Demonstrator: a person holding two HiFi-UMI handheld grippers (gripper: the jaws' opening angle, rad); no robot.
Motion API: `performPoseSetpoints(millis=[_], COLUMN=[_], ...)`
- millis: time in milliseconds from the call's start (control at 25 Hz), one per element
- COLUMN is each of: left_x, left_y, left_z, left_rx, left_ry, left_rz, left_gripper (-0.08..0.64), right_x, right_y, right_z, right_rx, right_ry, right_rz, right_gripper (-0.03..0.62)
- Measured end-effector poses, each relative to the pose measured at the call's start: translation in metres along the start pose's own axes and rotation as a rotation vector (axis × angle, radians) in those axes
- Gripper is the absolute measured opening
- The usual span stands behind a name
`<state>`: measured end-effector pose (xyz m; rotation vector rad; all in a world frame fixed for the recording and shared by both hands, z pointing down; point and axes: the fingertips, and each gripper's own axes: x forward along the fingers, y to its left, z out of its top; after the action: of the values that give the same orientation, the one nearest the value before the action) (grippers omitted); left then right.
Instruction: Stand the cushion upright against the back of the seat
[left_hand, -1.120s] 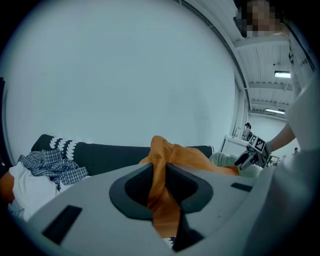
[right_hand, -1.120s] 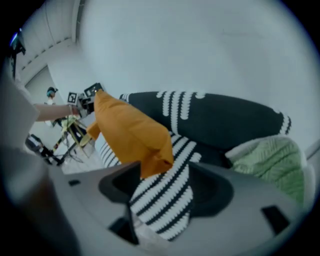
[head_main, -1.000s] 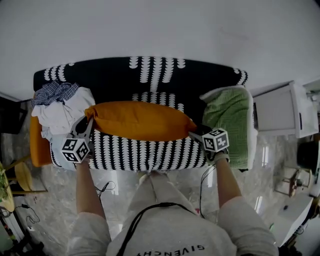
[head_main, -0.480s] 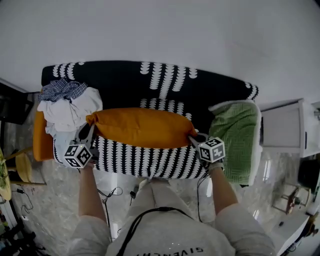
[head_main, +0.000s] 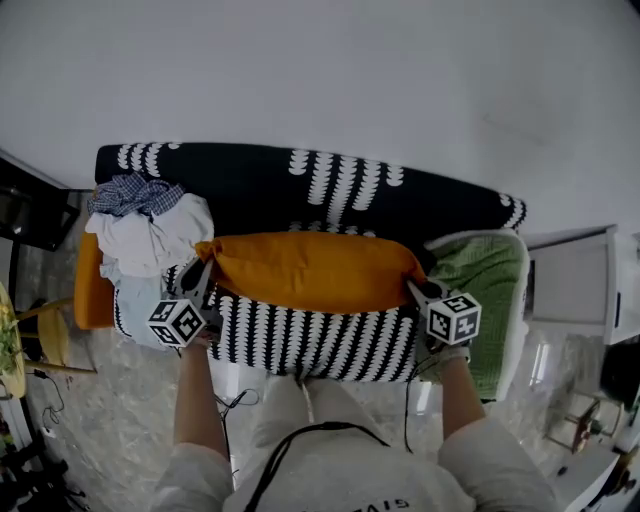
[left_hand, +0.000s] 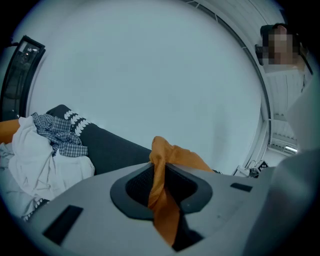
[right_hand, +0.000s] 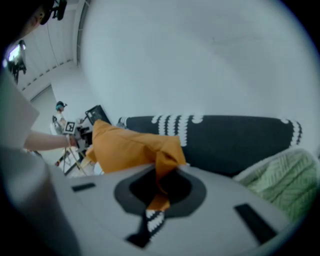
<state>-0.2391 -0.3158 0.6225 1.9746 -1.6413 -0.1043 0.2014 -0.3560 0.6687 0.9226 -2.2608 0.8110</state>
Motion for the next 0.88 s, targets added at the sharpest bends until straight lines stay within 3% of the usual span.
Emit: performPoseSetpoints(millis=[480,680,880], left_x=[0.078,0.109,0.127], left_y=[-0.002,0.007,0.015], left_z=[-0.004,-0.007,-0.013], left_rx=[-0.058,-0.079,-0.097], left_ry=[0.084,0.128,0.162], left_rz=[-0.097,-0.110,-0.115], left_gripper=[0.089,0.089,0.089], right_x=[-0.002,0.006,0.011], right_y=[-0.048,-0.061,-0.069], right_z=[0.029,0.035,0.043], right_rx=[0.139,0.244,0.262], right_ry=[0.001,0.008,0.029], right_rz=[-0.151,-0.180,-0.200], right_gripper=[0.028,0.028,0.028])
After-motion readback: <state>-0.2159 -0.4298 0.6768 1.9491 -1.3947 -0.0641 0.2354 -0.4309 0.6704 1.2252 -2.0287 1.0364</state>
